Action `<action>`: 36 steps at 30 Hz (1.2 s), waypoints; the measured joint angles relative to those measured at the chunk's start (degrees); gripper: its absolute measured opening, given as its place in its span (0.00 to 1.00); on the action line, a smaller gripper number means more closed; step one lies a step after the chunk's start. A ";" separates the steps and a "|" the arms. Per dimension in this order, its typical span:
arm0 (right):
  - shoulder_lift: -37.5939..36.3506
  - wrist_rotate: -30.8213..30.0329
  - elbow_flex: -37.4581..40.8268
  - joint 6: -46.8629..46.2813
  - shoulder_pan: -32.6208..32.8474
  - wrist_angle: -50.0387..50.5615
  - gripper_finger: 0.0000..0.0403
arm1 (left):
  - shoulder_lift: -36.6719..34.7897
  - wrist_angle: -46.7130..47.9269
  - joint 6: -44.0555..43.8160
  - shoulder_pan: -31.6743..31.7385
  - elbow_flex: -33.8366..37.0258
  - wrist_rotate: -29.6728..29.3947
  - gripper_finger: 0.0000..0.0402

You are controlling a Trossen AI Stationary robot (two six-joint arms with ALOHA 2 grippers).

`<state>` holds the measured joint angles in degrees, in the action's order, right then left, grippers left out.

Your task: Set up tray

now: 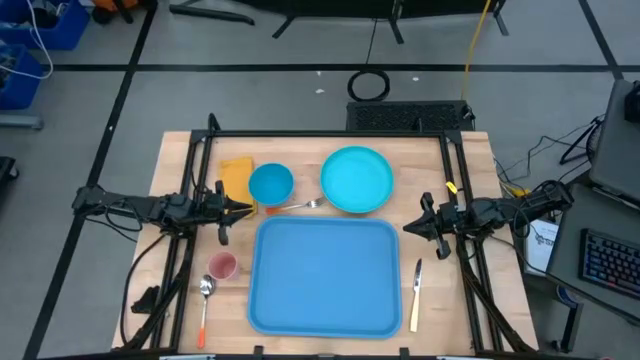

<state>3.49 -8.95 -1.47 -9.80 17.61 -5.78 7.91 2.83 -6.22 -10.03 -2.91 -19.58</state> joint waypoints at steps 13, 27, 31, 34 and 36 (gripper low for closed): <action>0.02 0.02 0.02 0.00 -0.02 0.02 0.00 | 0.02 0.01 -0.02 0.00 0.01 -0.02 0.16; 0.01 0.00 0.00 0.00 -0.01 0.01 0.00 | 0.01 0.01 -0.02 -0.01 0.01 -0.01 0.16; 0.02 0.00 0.00 0.00 0.00 0.02 0.00 | 0.01 0.00 -0.02 -0.02 0.00 -0.02 0.16; 0.02 0.00 0.02 0.04 -0.01 0.01 0.00 | 0.00 0.02 -0.01 -0.01 0.00 0.00 0.16; 0.01 -0.13 0.01 2.80 -0.02 0.01 0.00 | 0.01 0.01 -0.01 -0.01 0.00 -0.02 0.16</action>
<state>3.50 -9.07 -1.46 -7.00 17.58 -5.77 7.91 2.84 -6.23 -10.04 -2.92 -19.59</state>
